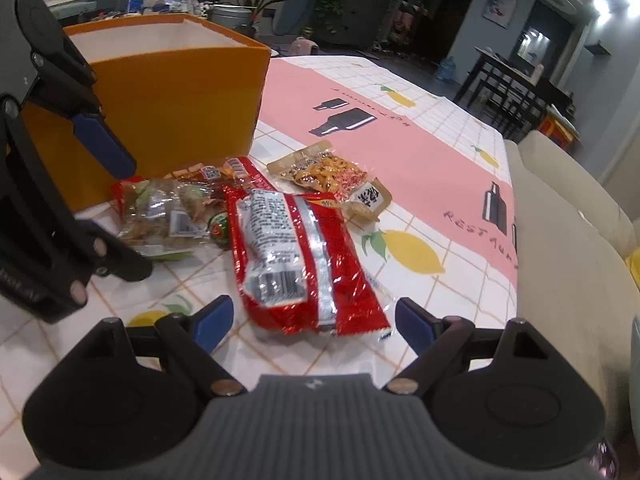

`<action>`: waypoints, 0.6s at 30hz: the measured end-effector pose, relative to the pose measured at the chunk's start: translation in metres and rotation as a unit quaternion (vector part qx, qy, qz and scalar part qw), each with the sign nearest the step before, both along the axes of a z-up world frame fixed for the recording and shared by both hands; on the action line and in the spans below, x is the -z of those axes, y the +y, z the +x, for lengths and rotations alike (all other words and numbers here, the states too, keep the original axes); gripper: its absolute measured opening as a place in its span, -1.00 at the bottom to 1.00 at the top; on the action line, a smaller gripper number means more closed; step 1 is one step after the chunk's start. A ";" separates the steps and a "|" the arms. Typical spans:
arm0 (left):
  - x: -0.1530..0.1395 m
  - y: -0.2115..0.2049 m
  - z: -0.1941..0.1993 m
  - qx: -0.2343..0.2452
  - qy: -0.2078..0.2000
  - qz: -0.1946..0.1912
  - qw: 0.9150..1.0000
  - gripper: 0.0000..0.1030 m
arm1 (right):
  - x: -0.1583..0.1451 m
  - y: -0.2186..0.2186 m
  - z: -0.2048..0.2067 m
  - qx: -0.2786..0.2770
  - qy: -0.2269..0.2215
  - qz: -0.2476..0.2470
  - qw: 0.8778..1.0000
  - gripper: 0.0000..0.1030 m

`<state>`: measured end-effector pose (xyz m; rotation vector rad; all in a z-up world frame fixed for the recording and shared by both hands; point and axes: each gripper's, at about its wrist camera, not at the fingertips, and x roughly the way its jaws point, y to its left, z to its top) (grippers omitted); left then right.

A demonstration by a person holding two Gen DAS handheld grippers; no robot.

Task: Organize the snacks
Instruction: 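Lower the right tool onto the red-and-silver packet and close it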

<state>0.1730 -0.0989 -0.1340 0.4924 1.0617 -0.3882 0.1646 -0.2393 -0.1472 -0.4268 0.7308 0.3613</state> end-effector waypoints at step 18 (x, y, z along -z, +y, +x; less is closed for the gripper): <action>0.012 0.011 -0.007 -0.072 0.031 -0.037 0.996 0.06 | 0.006 0.004 -0.002 0.015 0.047 0.020 0.999 0.52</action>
